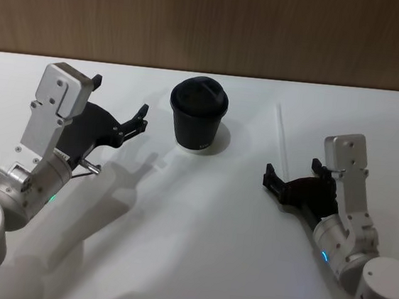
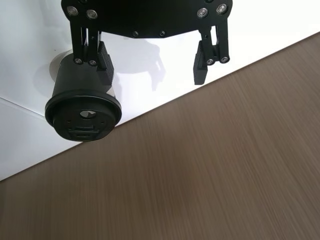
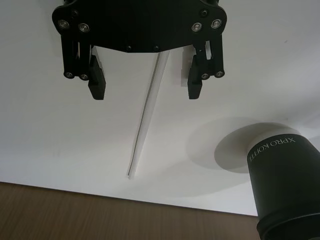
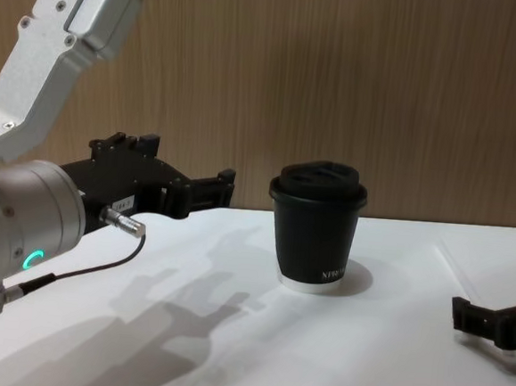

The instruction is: Pick up the straw with one hand, pass it to the other hand, and insert it into the cup.

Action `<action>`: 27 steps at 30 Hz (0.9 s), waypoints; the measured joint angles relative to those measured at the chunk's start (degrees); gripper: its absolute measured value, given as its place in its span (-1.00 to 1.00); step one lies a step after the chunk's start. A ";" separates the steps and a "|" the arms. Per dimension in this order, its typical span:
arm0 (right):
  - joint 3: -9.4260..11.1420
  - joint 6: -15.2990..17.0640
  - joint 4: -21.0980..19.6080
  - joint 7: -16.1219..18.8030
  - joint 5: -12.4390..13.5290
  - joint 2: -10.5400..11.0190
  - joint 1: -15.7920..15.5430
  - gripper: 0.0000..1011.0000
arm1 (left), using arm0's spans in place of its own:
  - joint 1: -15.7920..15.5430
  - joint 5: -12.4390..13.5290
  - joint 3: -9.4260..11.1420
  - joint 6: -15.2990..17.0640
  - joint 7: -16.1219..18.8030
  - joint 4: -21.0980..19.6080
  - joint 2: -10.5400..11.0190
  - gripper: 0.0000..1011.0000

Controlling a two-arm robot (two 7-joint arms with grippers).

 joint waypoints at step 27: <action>0.06 0.13 0.51 0.49 -0.67 -0.07 0.17 -0.35 | 0.00 0.00 0.00 0.00 0.00 0.00 0.00 0.98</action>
